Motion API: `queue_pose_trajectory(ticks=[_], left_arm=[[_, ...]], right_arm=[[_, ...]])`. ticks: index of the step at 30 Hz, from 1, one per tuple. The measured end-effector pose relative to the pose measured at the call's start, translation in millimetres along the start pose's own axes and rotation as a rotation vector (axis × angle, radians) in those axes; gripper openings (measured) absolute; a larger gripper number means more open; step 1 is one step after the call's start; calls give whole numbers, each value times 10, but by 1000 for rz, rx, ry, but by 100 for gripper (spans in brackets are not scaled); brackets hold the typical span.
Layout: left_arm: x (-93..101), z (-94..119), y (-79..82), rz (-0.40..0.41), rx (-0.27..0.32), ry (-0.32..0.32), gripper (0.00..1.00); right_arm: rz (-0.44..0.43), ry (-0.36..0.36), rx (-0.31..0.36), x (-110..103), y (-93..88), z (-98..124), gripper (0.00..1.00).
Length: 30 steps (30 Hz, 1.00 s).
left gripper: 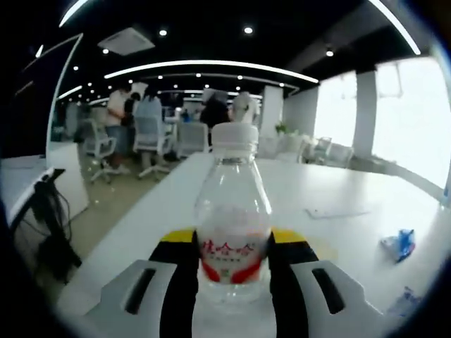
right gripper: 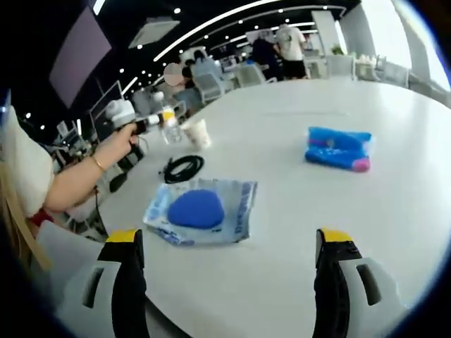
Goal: Arrange the tabletop items into an orderly group along one side of the table until the central work area is clear of visible clutter.
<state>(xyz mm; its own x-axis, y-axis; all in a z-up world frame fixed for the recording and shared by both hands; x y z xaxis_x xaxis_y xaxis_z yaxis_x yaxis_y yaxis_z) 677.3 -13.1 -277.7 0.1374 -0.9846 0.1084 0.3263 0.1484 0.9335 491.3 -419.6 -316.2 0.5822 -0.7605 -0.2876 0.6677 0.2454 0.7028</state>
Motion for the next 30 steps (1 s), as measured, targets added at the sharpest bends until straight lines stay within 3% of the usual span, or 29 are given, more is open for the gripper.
queue_pose_trajectory(ticks=[7,15,19,30], left_arm=[[-9,-98,-36,-8,31,12,35],[-32,-203,-170,11,20,45,35],[-21,-219,-210,56,42,48,35],[59,-147,-266,-43,68,66,36]], right_arm=[[0,6,-28,-19,-54,-34,100],[10,12,-42,-18,-87,-70,100],[7,24,-47,-39,-96,-82,100],[11,12,-44,-24,-79,-63,100]])
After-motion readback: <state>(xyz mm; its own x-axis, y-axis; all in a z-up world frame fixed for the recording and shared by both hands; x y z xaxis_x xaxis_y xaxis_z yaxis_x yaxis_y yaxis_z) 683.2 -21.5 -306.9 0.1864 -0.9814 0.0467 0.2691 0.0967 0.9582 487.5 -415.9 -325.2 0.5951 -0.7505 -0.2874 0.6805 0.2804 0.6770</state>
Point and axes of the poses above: the point that each gripper's makers call its tool centre point, and the gripper's own axes: z roughly backward along the fingers, x roughly to its right, y roughly out of its top, the point moved 3 cm from there along z, roughly backward along the fingers, and after that the axes turned 6 degrees about -x, right-handed, at the moved point
